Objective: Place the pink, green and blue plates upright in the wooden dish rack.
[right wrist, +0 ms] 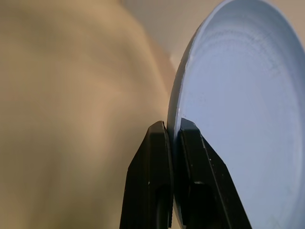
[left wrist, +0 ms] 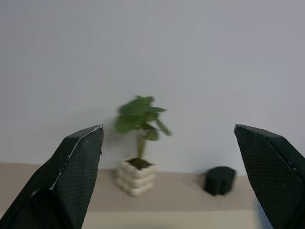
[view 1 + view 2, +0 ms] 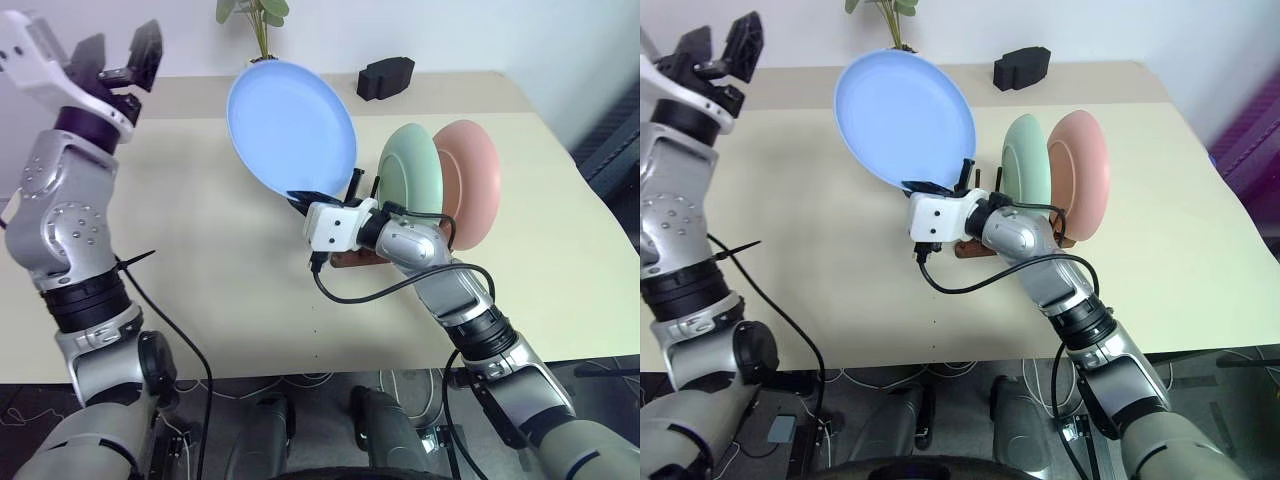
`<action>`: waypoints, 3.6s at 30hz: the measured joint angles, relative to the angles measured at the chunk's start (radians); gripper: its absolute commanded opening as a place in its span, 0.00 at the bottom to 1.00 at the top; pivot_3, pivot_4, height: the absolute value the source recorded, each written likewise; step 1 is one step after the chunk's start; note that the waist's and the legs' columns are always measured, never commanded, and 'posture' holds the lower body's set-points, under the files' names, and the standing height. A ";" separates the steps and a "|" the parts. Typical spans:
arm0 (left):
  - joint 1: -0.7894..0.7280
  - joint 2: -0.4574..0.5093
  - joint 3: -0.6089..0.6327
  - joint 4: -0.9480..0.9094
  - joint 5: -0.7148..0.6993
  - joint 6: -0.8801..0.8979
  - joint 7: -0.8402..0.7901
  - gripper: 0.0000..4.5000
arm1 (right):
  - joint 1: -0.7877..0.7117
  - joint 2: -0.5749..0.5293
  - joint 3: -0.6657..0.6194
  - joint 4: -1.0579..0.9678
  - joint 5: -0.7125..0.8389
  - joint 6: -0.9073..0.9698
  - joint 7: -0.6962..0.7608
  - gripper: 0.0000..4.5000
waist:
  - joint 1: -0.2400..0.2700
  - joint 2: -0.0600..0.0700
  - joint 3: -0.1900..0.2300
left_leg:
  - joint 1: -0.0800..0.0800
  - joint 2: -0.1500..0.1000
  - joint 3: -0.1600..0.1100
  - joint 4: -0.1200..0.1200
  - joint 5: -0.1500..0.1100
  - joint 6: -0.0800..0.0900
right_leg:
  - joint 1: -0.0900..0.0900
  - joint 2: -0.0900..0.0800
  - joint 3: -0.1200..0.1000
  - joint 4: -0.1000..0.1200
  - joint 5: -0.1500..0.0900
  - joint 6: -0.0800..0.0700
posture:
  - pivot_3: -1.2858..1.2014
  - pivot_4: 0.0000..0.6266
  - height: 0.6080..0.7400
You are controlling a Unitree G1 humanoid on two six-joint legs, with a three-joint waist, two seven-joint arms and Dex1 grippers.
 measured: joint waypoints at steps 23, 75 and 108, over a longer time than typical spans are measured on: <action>0.545 0.091 -0.379 -0.168 -0.019 -0.044 -0.571 0.99 | 0.109 0.081 -0.547 -0.490 1.235 0.829 -0.186 0.00 | 0.001 0.000 0.000 | 0.000 0.005 0.000 -0.005 0.000 0.000 | -0.002 -0.001 0.001 0.000 -0.002 -0.005 | 0.52 0.24 0.97; 0.561 0.067 -0.469 -0.182 0.033 -0.088 -0.621 1.00 | 0.205 -0.260 -0.569 -0.575 1.439 0.815 -0.304 0.99 | 0.008 0.000 0.000 | -0.001 0.005 0.001 -0.003 0.000 0.000 | -0.002 0.000 0.001 -0.002 -0.002 -0.005 | 0.52 0.24 0.97; 0.583 0.036 -0.503 -0.018 0.179 -0.229 -0.619 1.00 | 0.905 -0.302 -0.843 -0.235 0.877 0.360 0.216 0.99 | 0.029 0.000 -0.002 | 0.001 0.005 0.002 -0.001 -0.001 0.002 | 0.002 -0.001 0.001 -0.004 -0.003 -0.005 | 0.52 0.24 0.97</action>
